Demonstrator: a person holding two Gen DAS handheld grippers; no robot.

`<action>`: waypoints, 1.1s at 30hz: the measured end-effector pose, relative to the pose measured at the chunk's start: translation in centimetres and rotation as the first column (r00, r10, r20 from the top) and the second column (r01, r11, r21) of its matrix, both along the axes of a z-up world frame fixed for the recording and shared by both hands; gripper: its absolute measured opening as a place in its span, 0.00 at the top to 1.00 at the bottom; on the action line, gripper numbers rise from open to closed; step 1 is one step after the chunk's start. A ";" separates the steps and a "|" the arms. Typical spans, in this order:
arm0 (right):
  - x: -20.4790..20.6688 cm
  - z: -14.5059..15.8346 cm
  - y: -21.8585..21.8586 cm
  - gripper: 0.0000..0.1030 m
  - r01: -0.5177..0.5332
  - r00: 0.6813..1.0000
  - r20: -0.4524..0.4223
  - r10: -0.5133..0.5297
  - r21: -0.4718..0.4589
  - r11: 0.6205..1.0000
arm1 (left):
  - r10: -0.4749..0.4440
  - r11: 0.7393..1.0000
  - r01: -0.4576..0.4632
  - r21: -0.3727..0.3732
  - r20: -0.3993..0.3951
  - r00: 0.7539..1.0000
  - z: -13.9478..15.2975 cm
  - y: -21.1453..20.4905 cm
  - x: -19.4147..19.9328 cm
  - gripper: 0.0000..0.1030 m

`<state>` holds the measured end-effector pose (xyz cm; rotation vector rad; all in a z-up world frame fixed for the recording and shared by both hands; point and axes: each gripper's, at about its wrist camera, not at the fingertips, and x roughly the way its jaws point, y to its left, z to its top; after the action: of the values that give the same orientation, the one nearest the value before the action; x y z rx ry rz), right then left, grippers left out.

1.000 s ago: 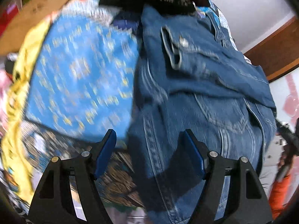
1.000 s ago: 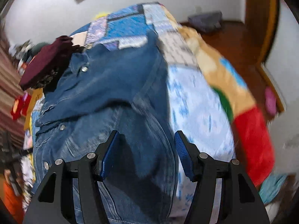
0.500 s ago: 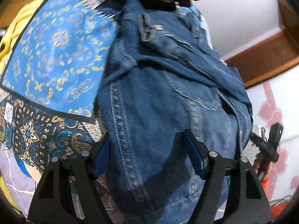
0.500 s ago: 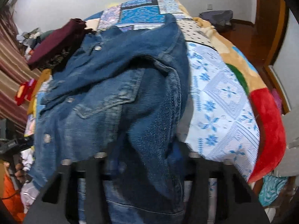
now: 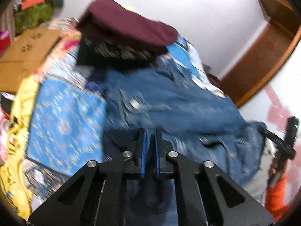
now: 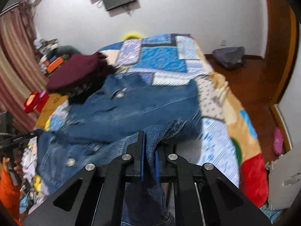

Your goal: Fold large clothes

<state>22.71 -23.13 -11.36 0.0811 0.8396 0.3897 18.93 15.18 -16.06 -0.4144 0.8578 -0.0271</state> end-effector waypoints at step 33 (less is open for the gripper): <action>-3.5 -8.0 -2.4 0.43 -0.020 0.981 -0.192 -0.008 -0.142 0.990 | -0.130 0.961 0.044 -0.272 -0.307 0.943 -9.7 -1.0 -6.8 0.26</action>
<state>19.25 -25.58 -19.41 -0.0179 1.0565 0.3293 12.14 14.19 -25.77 -0.6406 1.2027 -0.1608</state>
